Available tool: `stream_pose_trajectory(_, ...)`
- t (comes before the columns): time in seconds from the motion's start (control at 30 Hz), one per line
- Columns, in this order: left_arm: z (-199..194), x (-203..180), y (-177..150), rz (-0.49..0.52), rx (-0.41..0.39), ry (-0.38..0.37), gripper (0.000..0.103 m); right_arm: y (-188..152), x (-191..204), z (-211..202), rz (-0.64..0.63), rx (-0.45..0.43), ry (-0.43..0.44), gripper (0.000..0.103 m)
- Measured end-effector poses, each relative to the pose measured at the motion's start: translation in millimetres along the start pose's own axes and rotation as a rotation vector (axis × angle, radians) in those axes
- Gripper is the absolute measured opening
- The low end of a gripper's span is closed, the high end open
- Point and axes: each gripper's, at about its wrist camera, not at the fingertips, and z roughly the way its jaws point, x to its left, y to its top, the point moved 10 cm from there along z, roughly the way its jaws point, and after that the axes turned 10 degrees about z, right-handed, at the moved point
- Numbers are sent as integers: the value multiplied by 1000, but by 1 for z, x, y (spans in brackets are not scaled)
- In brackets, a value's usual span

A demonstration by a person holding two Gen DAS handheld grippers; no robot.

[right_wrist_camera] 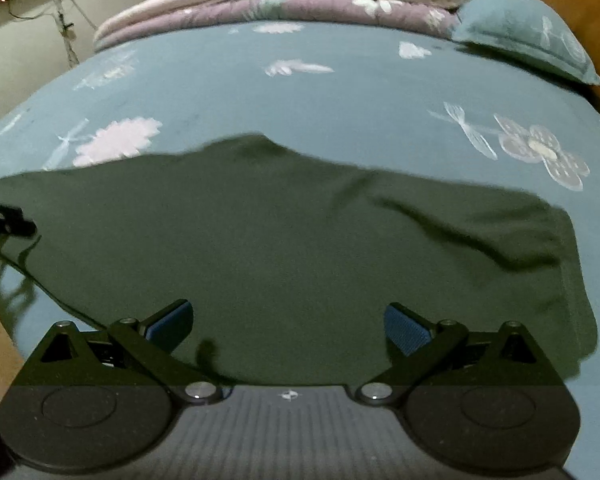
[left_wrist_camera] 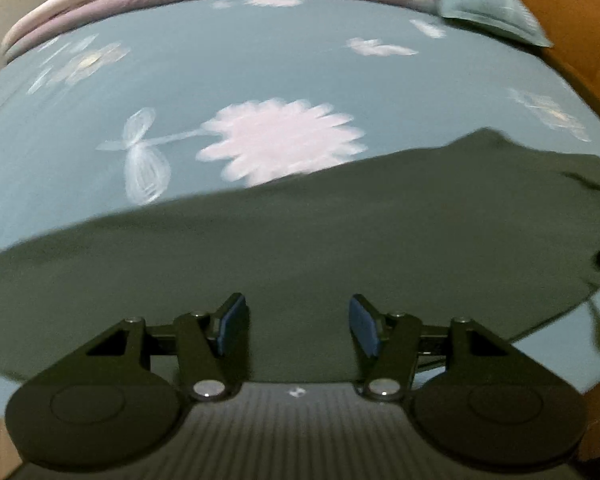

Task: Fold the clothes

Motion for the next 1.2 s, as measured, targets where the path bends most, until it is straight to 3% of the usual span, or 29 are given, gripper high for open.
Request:
stream_pose_trajectory(0.13,-13,41,-2,-95,-37,31,58,4,29,2,-42,2,19,103)
stream_pose_trajectory(0.27,-15,63,17,-62,-117,14,58,5,63,9,-89,14,20,103)
stream_pose_trajectory(0.47,19,58,44,5,-179,-152,59,6,112,10,-122,15,-23,103)
stream_pose_trajectory(0.6,42,56,56,80,-206,-157,59,5,134,7,-122,22,-65,103)
stream_pose_trajectory(0.83,4,91,66,44,-290,-209,60,14,165,20,-137,31,-91,103)
stream_pose_trajectory(1.03,3,129,22,28,-217,-145,60,19,190,41,-178,58,-75,103)
stream_pose_trajectory(1.2,27,148,20,-28,-221,-95,60,19,204,48,-218,82,-70,103)
